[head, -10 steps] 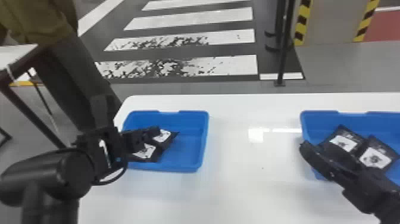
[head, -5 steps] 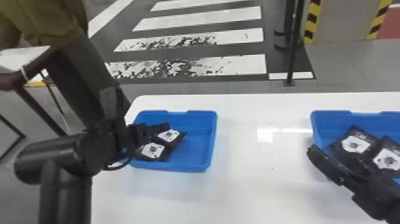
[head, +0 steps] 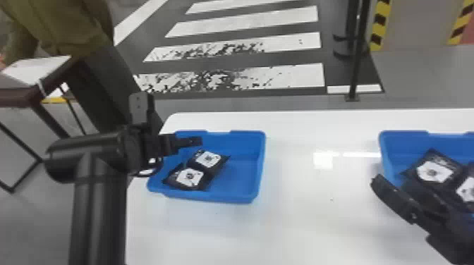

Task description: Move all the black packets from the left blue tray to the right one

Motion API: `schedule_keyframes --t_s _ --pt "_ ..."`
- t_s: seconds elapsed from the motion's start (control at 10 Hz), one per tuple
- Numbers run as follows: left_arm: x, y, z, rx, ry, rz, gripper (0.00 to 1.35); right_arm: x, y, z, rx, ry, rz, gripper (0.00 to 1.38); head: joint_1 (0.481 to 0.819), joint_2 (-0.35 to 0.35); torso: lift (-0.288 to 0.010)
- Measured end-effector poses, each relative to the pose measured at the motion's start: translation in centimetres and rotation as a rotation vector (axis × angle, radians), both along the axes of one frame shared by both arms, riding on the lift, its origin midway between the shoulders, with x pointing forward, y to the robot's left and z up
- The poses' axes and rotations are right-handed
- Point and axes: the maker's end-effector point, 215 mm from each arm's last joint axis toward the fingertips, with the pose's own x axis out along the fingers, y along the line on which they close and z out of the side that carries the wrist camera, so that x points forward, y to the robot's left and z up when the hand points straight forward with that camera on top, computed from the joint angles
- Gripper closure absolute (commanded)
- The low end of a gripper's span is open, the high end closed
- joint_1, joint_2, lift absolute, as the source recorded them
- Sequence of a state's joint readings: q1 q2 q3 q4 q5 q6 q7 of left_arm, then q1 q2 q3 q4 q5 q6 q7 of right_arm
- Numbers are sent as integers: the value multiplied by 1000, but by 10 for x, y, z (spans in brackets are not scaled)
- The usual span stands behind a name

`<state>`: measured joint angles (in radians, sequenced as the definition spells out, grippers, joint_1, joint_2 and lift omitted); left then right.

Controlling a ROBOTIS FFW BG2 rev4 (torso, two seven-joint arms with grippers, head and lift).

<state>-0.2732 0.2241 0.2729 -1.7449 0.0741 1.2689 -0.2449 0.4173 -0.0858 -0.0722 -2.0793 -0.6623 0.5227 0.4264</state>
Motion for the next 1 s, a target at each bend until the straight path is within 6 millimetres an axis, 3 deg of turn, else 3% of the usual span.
schedule_keyframes --t_s 0.2,0.6,1.0 --pt "8 -10 -17 -9 101 -40 13 -1 3 -2 8 8 6 168 695 292 -140" --pt "5 -26 -45 -45 223 -84 9 -2 6 -4 21 17 13 168 695 280 -140" --pt "13 -31 -66 -63 275 -97 -1 -1 9 -5 32 21 20 168 695 274 -140"
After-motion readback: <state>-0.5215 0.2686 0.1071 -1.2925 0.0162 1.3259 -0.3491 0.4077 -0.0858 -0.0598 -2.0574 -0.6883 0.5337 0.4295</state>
